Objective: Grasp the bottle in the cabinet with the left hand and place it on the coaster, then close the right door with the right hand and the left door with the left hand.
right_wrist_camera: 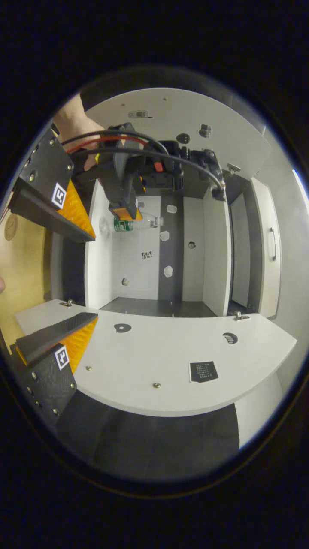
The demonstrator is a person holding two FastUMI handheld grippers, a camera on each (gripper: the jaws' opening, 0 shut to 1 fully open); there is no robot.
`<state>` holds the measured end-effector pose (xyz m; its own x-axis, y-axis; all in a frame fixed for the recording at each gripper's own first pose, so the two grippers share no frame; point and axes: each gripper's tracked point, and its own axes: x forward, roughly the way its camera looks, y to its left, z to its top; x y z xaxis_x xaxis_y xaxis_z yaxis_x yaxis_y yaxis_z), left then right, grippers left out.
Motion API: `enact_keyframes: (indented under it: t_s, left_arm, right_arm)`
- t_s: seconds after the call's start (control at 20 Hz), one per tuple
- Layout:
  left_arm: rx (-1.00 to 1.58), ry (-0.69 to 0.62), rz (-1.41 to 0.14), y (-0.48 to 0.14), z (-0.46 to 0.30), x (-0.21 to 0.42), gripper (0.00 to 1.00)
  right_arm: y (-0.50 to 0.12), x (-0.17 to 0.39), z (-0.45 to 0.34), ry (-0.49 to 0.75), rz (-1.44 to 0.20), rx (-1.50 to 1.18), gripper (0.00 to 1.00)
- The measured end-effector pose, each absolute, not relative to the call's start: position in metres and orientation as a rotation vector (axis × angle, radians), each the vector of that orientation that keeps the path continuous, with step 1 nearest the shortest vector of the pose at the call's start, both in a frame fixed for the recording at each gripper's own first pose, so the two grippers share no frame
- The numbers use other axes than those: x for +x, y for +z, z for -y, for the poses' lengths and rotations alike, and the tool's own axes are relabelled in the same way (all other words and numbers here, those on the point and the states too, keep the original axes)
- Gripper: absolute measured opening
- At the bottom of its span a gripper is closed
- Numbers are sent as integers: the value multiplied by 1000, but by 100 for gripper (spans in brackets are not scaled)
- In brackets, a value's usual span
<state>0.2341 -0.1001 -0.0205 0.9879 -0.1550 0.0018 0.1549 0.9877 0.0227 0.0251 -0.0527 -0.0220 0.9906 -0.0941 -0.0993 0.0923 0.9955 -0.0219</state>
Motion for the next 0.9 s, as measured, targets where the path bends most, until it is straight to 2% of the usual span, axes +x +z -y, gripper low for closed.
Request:
enact_keyframes:
  t_s: [0.65,0.7,0.8,0.9]
  left_arm:
    - [22,-144,-73,-60,112,325,96]
    - [28,-146,-74,-61,112,327,95]
    - [33,-141,-83,-62,111,322,83]
    - [13,-133,-70,-56,110,310,82]
  right_arm:
    - [-38,29,70,-136,-164,-33,100]
    - [-38,29,70,-134,-165,-33,100]
    - [-39,27,72,-138,-165,-41,100]
    - [-38,26,71,-129,-158,-38,100]
